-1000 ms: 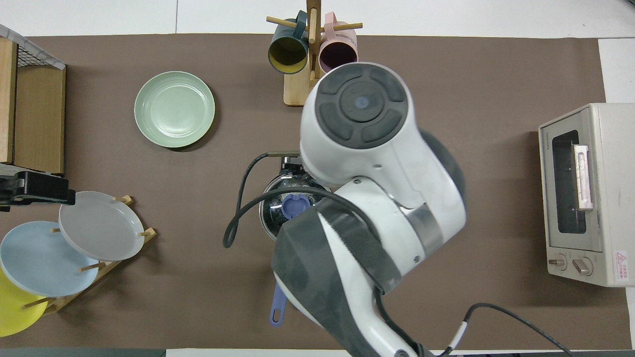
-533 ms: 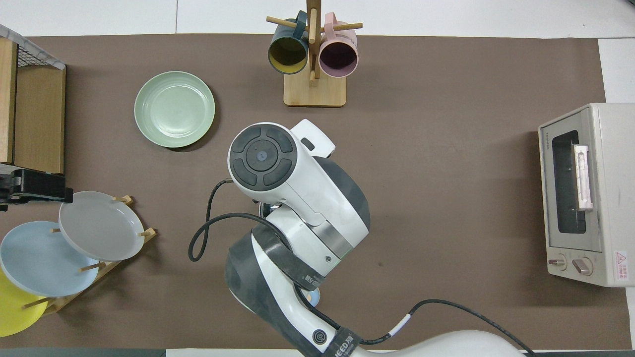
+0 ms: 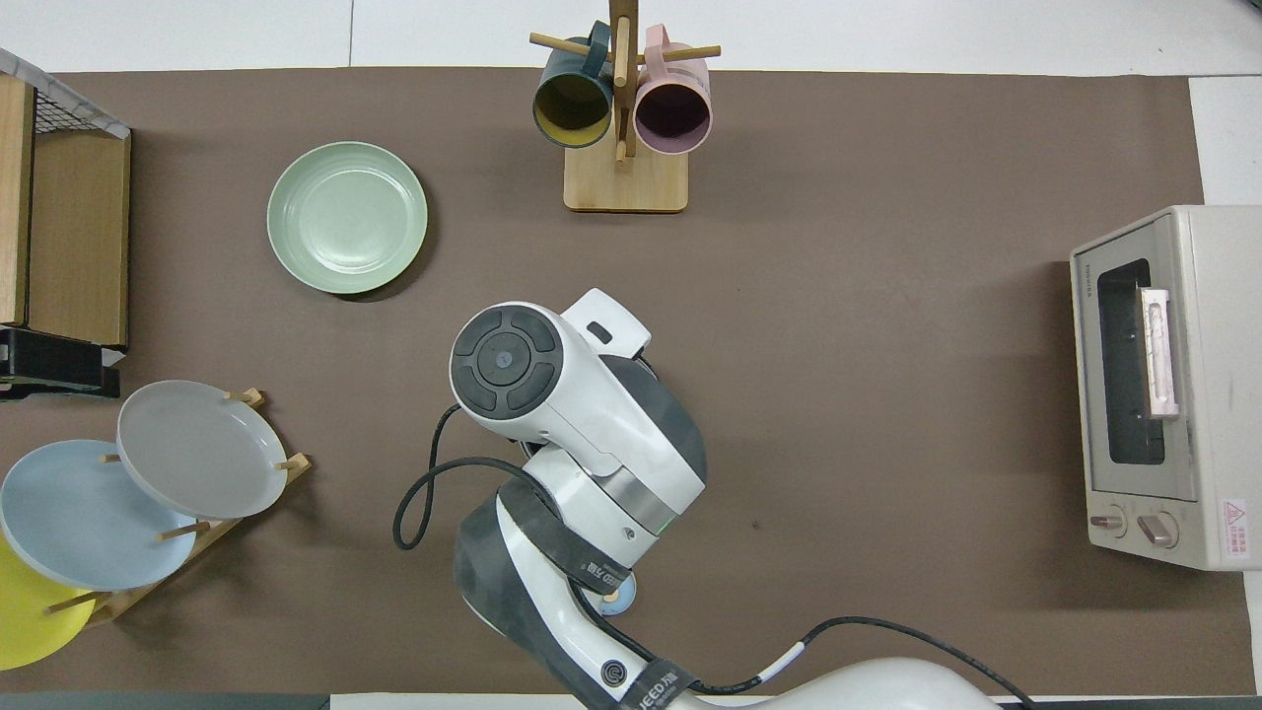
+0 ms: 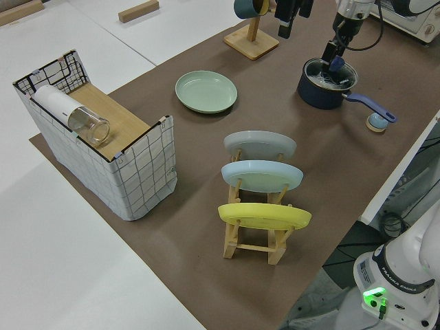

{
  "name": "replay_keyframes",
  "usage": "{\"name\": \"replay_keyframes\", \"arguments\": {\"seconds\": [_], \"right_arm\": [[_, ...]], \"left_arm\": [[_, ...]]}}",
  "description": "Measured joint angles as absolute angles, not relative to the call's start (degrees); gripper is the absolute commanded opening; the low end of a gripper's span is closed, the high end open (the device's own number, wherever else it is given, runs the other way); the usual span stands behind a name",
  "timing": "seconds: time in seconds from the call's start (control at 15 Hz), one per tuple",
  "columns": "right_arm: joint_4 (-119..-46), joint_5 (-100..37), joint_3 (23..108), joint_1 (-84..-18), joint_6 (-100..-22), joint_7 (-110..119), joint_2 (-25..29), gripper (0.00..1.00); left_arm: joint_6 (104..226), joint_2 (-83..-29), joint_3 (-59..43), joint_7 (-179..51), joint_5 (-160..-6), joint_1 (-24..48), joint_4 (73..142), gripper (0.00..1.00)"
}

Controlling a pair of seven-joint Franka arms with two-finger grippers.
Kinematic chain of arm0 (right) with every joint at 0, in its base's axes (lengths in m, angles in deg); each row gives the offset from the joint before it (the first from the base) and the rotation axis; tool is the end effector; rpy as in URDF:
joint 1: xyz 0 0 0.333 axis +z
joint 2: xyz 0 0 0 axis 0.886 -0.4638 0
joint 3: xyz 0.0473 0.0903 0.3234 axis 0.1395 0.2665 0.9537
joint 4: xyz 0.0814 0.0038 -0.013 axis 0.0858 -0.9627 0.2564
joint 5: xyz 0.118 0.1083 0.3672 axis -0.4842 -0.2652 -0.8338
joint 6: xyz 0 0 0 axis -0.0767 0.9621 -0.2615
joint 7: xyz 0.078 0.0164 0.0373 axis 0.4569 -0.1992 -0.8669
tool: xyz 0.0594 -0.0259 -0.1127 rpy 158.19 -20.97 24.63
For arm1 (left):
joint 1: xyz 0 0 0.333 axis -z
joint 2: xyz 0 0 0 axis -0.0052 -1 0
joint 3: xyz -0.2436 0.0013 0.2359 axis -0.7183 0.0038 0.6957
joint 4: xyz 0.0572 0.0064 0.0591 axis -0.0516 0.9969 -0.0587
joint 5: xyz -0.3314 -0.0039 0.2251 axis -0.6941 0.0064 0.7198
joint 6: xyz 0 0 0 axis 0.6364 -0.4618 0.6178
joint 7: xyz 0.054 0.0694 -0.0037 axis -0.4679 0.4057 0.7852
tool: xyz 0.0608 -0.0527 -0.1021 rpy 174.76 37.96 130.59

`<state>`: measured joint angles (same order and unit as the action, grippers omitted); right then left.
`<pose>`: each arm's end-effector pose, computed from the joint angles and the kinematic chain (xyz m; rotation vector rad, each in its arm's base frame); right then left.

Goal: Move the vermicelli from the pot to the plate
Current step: 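Lift the glass lid up off the pot with the right gripper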

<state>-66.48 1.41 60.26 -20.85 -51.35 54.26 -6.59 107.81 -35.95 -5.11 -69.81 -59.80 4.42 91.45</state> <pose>0.5047 0.4668 0.4056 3.0794 0.0544 -0.0564 0.4826 -0.0483 0.6745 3.1149 0.1151 -0.0718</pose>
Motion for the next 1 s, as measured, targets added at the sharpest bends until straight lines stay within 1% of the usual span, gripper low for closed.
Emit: {"name": "replay_keyframes", "arguments": {"seconds": [0.07,0.2,0.4,0.53,0.73,0.93,1.0], "right_arm": [[-66.6,1.4,60.2,-20.8,-51.0,54.3,-6.3,0.93],[-67.1,1.4,60.2,-20.8,-50.8,54.3,-6.0,0.88],[-67.5,1.4,60.2,-20.8,-50.8,54.3,-5.9,0.88],[-67.6,1.4,60.2,-20.8,-50.8,54.3,-5.8,0.76],[-67.6,1.4,60.3,-20.8,-50.8,54.3,-5.7,0.54],[-67.7,1.4,60.3,-20.8,-50.8,54.3,-5.6,0.44],[-67.7,1.4,60.3,-20.8,-50.8,54.3,-5.6,0.44]], "left_arm": [[108.2,-35.9,-5.1,-69.8,-59.8,4.4,91.5,1.00],[108.5,-35.9,-5.1,-69.8,-59.8,4.4,91.5,1.00],[108.8,-35.9,-5.1,-69.8,-59.8,4.4,91.5,1.00],[108.8,-35.9,-5.1,-69.8,-59.8,4.4,91.5,1.00],[108.9,-35.9,-5.1,-69.8,-59.8,4.4,91.5,1.00],[108.9,-35.9,-5.1,-69.8,-59.8,4.4,91.5,1.00],[108.9,-35.9,-5.1,-69.8,-59.8,4.4,91.5,1.00]]}}
